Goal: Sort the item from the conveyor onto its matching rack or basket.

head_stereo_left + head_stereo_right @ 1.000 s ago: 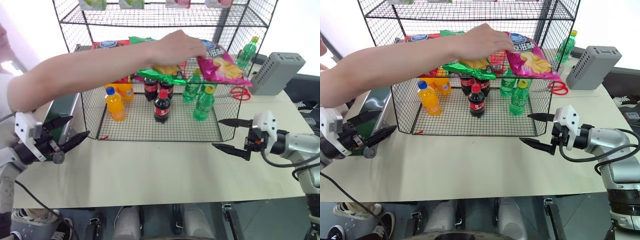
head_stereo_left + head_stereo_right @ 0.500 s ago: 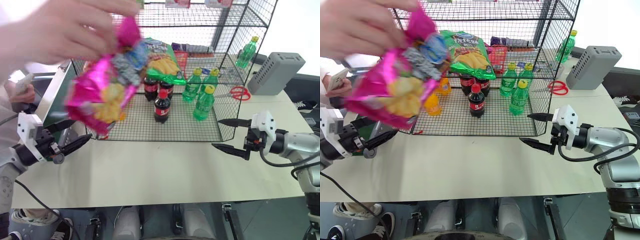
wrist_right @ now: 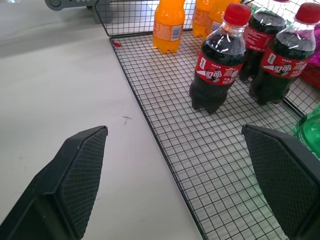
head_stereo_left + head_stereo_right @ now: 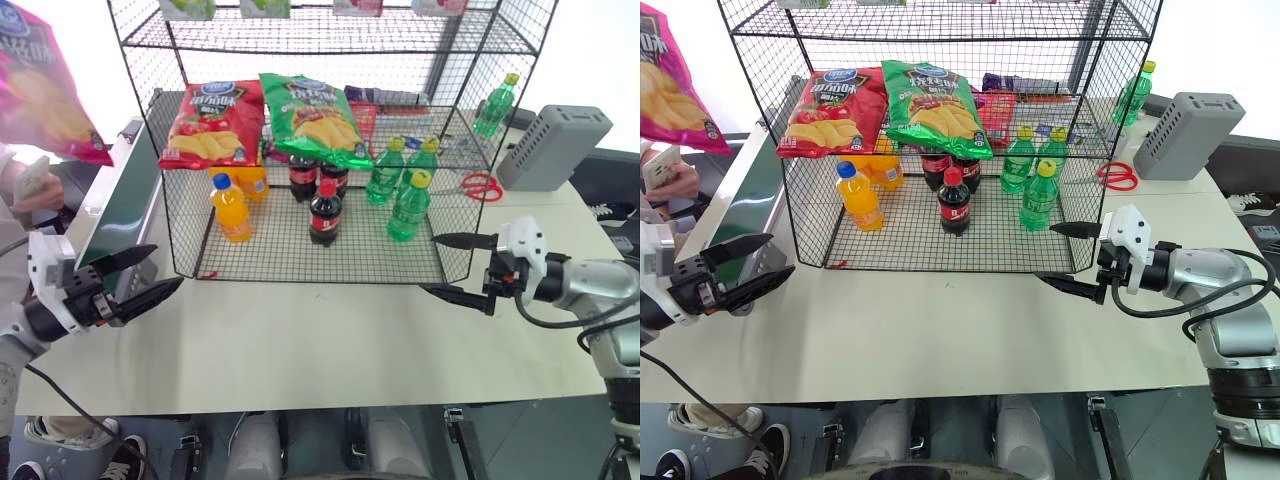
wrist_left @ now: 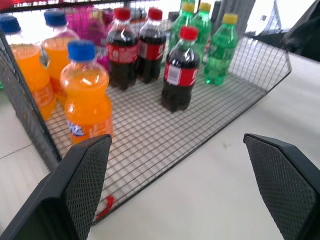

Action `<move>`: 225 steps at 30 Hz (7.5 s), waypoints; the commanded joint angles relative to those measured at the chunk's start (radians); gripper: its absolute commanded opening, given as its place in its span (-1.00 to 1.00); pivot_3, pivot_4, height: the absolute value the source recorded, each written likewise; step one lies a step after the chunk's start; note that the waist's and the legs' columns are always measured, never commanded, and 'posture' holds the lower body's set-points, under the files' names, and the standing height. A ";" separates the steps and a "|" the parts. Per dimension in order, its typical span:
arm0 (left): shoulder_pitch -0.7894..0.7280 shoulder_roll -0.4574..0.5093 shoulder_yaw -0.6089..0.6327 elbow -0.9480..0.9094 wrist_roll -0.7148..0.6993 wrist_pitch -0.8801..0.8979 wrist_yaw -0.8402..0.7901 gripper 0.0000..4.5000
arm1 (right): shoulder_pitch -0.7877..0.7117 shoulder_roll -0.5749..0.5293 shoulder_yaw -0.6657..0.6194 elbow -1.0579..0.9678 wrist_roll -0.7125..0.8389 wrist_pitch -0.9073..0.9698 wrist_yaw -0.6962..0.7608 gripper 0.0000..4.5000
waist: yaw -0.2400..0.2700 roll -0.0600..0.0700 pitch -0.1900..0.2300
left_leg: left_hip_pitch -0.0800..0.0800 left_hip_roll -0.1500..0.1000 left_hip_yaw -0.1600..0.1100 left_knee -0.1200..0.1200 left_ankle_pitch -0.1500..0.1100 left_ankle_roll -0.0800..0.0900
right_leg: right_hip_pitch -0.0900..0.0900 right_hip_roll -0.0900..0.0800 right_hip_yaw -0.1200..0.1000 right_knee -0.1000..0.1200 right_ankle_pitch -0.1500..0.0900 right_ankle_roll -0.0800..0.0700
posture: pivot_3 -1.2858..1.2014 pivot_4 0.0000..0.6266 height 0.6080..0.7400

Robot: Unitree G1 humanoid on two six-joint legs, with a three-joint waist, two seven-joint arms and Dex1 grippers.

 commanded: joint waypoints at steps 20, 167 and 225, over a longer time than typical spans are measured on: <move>-0.006 -0.026 0.013 -0.003 0.080 -0.119 0.061 1.00 | -0.029 0.011 0.007 -0.018 0.017 -0.008 -0.008 0.99 | 0.000 0.000 0.000 | 0.000 0.000 0.000 0.000 0.000 0.000 | 0.000 0.000 0.000 0.000 0.000 0.000 | 0.03 -0.52 0.96; -0.277 -0.156 -0.341 -0.028 -0.948 0.618 0.215 -1.00 | -0.260 0.207 0.177 -0.239 0.745 0.854 -0.147 0.44 | 0.021 -0.002 -0.001 | 0.004 -0.001 0.000 0.000 0.000 0.000 | 0.003 0.001 0.003 0.001 0.000 -0.001 | 0.03 -0.52 0.96; -0.260 -0.324 -0.360 -0.163 -0.101 -0.025 0.073 1.00 | -0.215 -0.069 -0.025 0.123 -0.862 -0.662 -0.848 -0.84 | 0.019 -0.001 -0.001 | -0.002 -0.001 0.001 0.001 0.000 0.000 | -0.001 0.000 0.002 -0.002 0.000 0.000 | 0.03 -0.52 0.96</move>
